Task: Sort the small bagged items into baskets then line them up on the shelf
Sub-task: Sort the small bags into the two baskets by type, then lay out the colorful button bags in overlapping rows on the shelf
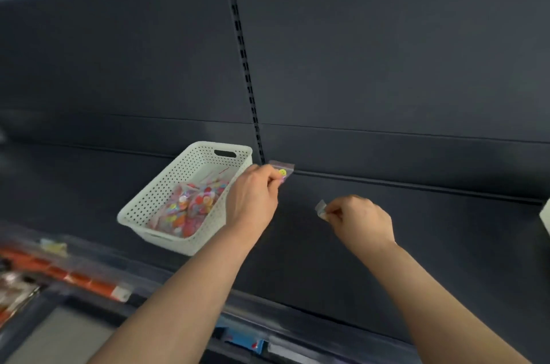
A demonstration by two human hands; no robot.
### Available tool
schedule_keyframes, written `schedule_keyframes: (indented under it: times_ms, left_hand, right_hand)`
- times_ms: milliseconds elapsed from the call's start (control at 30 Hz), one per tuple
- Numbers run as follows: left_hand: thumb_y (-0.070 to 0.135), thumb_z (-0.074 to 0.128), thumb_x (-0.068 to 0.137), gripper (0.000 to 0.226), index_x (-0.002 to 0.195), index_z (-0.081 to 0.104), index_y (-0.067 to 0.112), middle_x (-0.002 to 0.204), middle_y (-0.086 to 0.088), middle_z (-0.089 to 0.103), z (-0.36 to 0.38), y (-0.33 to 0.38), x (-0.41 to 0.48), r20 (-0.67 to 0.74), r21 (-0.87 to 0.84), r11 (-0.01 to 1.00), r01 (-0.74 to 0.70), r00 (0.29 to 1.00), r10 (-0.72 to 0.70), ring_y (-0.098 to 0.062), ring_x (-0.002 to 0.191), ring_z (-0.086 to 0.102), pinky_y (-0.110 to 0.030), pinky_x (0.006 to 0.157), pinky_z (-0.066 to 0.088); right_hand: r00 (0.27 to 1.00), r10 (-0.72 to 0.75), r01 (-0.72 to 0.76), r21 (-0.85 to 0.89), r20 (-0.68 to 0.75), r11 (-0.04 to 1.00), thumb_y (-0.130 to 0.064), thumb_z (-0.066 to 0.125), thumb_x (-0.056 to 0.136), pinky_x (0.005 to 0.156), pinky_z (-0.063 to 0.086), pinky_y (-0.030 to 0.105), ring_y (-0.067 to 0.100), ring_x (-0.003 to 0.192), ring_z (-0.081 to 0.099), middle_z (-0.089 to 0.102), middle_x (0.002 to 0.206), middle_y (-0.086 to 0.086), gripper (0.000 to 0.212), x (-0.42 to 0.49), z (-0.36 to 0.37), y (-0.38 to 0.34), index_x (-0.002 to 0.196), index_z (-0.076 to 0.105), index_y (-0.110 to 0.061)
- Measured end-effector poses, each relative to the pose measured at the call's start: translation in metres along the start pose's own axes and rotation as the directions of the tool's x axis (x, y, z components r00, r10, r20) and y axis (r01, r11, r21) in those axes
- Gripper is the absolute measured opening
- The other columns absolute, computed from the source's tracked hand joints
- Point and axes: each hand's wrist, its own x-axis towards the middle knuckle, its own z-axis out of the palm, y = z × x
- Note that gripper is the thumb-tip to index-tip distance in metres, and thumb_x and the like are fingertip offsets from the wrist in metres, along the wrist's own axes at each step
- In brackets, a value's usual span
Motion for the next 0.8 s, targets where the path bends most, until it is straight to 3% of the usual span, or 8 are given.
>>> schedule_keyframes:
  times_ms: [100,267,500,633,700,800]
  left_hand:
    - [0.022,0.064,0.091,0.01,0.097,0.072,0.022,0.094,0.0,0.065,-0.032,-0.037,0.001,-0.141,-0.004,0.992,0.126,0.982,-0.125,-0.022,0.082,0.062,-0.034,0.069,0.048]
    - [0.016,0.059,0.094,0.025,0.117,0.068,0.019,0.114,-0.003,0.065,-0.066,-0.081,-0.021,-0.029,0.159,0.943,0.293,0.956,-0.293,-0.023,0.097,0.063,-0.035,0.076,0.051]
    - [0.014,0.057,0.095,0.022,0.108,0.071,0.025,0.124,0.005,0.065,-0.089,-0.102,-0.045,-0.039,0.188,0.93,0.315,0.949,-0.314,-0.018,0.1,0.064,-0.033,0.075,0.053]
    - [0.016,0.056,0.095,0.026,0.112,0.07,0.031,0.119,0.005,0.065,-0.1,-0.12,-0.046,-0.026,0.196,0.921,0.338,0.94,-0.34,-0.017,0.102,0.062,-0.036,0.079,0.054]
    - [0.016,0.055,0.095,0.027,0.115,0.068,0.029,0.117,0.003,0.065,-0.106,-0.133,-0.044,-0.033,0.216,0.919,0.331,0.943,-0.332,-0.017,0.105,0.057,-0.036,0.08,0.053]
    - [0.017,0.056,0.095,0.03,0.123,0.064,0.024,0.121,0.002,0.063,-0.111,-0.151,-0.036,-0.061,0.276,0.913,0.301,0.953,-0.296,-0.016,0.111,0.05,-0.035,0.084,0.051]
  right_hand:
    - [0.991,-0.131,0.13,0.052,0.022,0.99,-0.021,0.05,0.09,0.061,0.039,0.027,0.02,0.085,0.061,0.062,0.098,-0.01,0.022,0.009,0.006,-0.034,0.095,0.067,-0.033]
    - [0.959,-0.283,0.279,0.116,0.022,0.953,-0.026,0.049,0.092,0.066,0.042,0.028,0.02,0.09,0.061,0.062,0.1,-0.011,0.022,0.017,0.004,-0.081,0.098,0.068,-0.035]
    - [0.916,-0.395,0.402,0.186,-0.073,0.897,-0.016,0.052,0.091,0.07,0.05,0.031,0.021,0.088,0.061,0.064,0.102,-0.006,0.021,0.039,-0.002,-0.157,0.096,0.071,-0.025]
    - [0.877,-0.463,0.429,0.225,0.127,0.875,-0.028,0.056,0.09,0.082,0.052,0.035,0.02,0.104,0.06,0.06,0.121,-0.002,0.031,0.045,0.012,-0.189,0.121,0.063,-0.026]
    - [0.888,-0.435,0.403,0.203,0.149,0.892,-0.032,0.055,0.09,0.082,0.05,0.033,0.02,0.109,0.057,0.057,0.125,-0.002,0.038,0.04,0.02,-0.193,0.127,0.057,-0.026]
    - [0.936,-0.35,0.338,0.165,0.049,0.927,-0.035,0.055,0.09,0.074,0.048,0.031,0.018,0.11,0.054,0.055,0.12,-0.002,0.039,0.031,0.031,-0.192,0.128,0.054,-0.024]
